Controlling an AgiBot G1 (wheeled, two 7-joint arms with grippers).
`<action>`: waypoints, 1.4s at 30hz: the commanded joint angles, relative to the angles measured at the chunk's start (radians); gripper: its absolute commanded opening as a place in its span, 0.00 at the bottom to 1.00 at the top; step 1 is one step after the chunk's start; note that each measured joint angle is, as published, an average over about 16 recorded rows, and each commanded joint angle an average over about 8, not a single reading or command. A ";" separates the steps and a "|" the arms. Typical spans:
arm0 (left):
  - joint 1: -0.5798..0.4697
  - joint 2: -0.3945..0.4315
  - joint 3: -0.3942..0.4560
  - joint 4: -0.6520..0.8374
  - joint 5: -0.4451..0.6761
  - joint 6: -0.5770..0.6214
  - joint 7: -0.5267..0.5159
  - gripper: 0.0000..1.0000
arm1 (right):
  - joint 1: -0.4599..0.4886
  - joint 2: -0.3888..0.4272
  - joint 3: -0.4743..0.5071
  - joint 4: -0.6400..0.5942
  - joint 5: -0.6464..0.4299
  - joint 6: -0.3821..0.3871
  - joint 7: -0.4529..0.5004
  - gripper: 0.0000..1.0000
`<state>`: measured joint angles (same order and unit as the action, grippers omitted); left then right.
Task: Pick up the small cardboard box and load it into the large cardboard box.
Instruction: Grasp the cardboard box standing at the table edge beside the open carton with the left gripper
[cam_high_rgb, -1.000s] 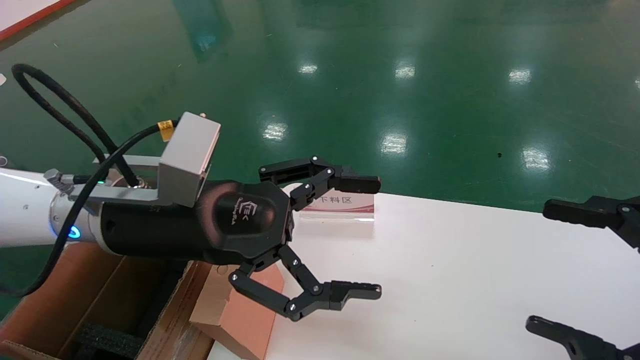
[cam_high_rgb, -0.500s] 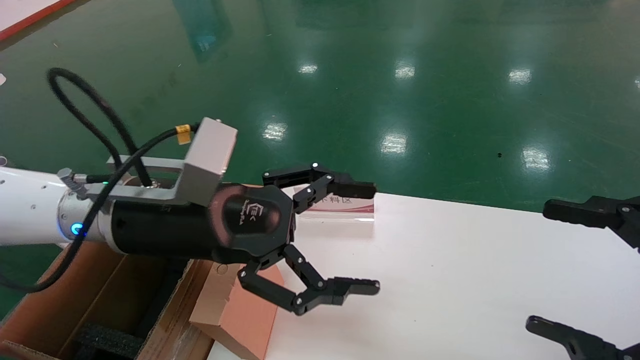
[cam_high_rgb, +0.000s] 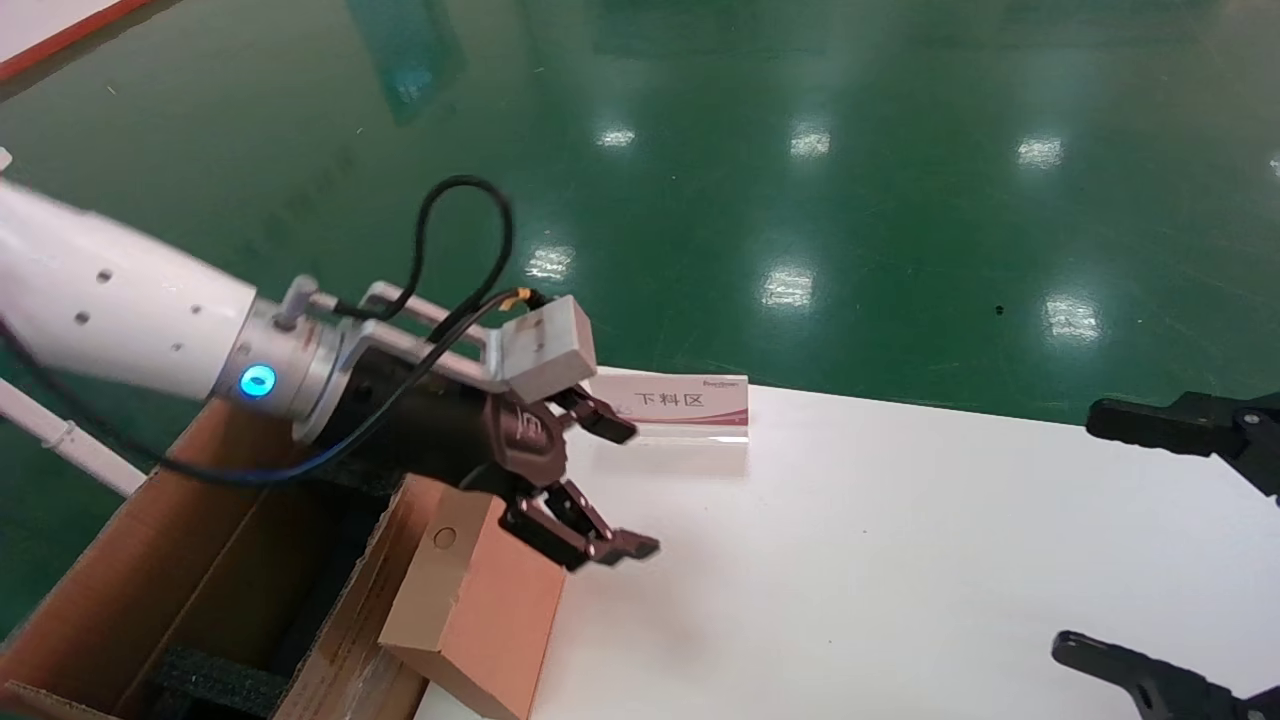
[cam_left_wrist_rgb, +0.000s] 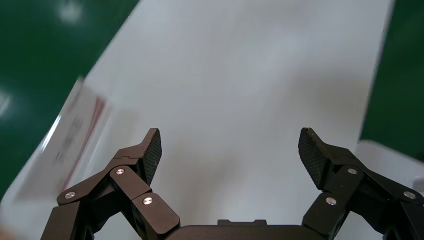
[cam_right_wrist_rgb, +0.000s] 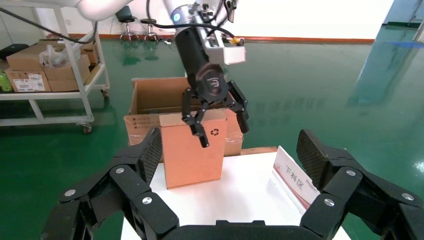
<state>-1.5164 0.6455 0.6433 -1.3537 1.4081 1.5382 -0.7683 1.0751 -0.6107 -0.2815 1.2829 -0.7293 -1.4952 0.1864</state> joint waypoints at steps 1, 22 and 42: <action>-0.069 0.026 0.048 0.000 0.076 0.035 -0.081 1.00 | 0.000 0.000 0.000 0.000 0.000 0.000 0.000 1.00; -0.526 0.035 0.658 0.000 0.078 0.050 -0.526 1.00 | 0.000 0.001 -0.002 0.000 0.001 0.001 -0.001 1.00; -0.776 0.182 1.155 -0.004 0.045 0.013 -0.809 1.00 | 0.001 0.001 -0.003 0.000 0.002 0.001 -0.002 1.00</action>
<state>-2.2871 0.8137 1.7802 -1.3575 1.4475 1.5496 -1.5643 1.0758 -0.6094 -0.2847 1.2829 -0.7272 -1.4939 0.1848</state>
